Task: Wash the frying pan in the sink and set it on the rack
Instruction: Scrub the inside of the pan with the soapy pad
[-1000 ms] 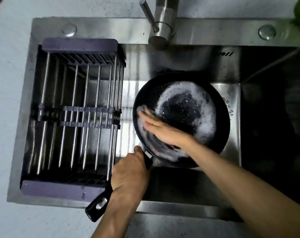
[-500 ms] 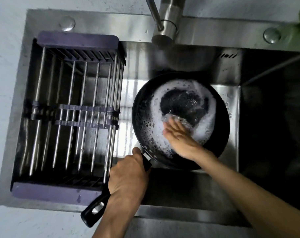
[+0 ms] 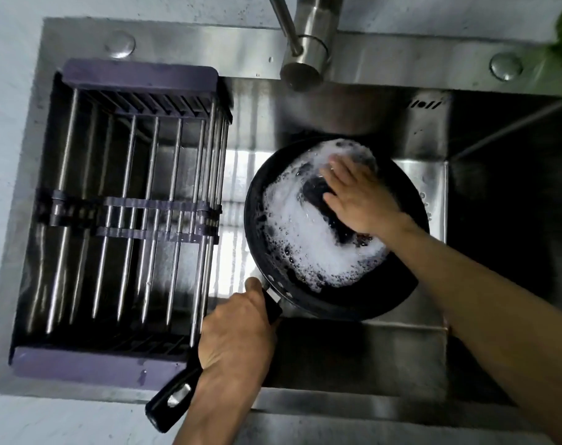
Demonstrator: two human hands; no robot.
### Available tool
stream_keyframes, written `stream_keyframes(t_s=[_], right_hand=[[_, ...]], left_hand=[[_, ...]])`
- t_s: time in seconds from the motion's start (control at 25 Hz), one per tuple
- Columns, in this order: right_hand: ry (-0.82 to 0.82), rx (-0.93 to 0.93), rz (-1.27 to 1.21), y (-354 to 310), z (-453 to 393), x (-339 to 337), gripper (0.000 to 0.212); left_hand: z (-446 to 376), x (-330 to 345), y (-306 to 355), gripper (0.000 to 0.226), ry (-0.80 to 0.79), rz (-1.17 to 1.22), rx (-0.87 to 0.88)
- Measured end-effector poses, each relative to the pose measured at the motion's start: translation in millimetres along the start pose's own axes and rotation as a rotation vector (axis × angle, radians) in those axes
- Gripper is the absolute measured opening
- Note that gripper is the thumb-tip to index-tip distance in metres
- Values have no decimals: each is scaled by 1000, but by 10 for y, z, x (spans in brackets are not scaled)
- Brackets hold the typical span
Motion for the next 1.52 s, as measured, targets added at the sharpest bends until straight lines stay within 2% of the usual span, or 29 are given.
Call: stream_keyframes(t_s=[0.08,0.12,0.2,0.24,0.32,0.44,0.48,0.56,0.6,0.68,0.72,0.76,0.84,0.88,0.92,1.0,1.04,1.08,1.16,1.24,1.28,1.32,1.36,1.4,1.48,1.52], right_hand=[[-114,166,113,227,495,28,70],[-195,159,53,176,836,217,70],[-456,126,-114,-7,1331,427,68],[-479,125,-99,4,1388,420,66],[-406,140,-24,-106,1371,316,63],[-526,-2,-406,-620,1433,365,58],[-509,1,-462,-603,1380,330,56],[-447,58,-225,-296,1407,292,60],[-473,58,-156,-261,1491,299,63],[-548,-18,-473,-704,1505,378,67],[-534,-33,-630,-913,1329,366,63],[-430,-49,-617,-949,1045,285,58],[-258,57,-342,-524,690,185,58],[-267,155,-221,-309,782,210,60],[-341,210,-200,-274,966,324,61],[-421,46,-464,-867,1120,500,60],[-372,10,-616,-1037,951,453,58],[-280,23,-650,-972,687,303,55],[-183,152,-439,-447,452,138,53],[-302,238,-290,-263,820,299,55],[-353,150,-371,-534,932,438,54],[-332,51,-516,-833,907,433,52],[-287,28,-641,-948,700,374,51],[-219,38,-649,-866,481,274,52],[-156,209,-421,-424,480,180,55],[-192,257,-348,-344,700,220,56]], left_hand=[[2,-15,-36,47,-31,2,-25],[-8,-25,-53,46,-30,3,-37],[-25,-13,-50,46,-25,12,-67],[-41,-13,-54,47,-14,22,-77],[-51,-19,-112,45,-9,30,-105],[-42,-39,-86,41,22,26,-95],[-40,-33,-84,40,35,23,-88],[-35,-40,-84,35,52,8,-82],[-41,-44,-98,34,63,-4,-78],[-49,-45,-88,36,57,-19,-67],[-39,-40,-80,39,44,-18,-68],[-33,-35,-76,43,34,-6,-73],[-22,-40,-63,47,34,14,-66],[-20,-44,-63,47,37,11,-61],[-26,-44,-74,46,38,1,-59],[-35,-48,-83,44,36,-20,-65],[-24,-33,-78,43,32,-22,-69],[-28,-22,-62,42,39,-16,-68],[-23,-24,-47,39,46,-12,-58],[-27,-36,-73,33,50,-7,-60],[-22,-34,-84,31,43,-9,-66],[-17,-21,-73,31,34,-11,-65],[-26,-6,-56,31,31,-18,-57],[-35,4,-42,33,33,-23,-50],[-29,-4,-40,37,24,-17,-43],[-21,-22,-52,38,20,-13,-44]])
Point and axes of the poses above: each hand's wrist, its own z-axis away from the middle knuckle, its own x-axis out of the palm, y = z × x, the point moved 8 cm from there along -z, towards the middle knuckle, and after that the axes turned 9 degrees about y, right-handed, at the moved point
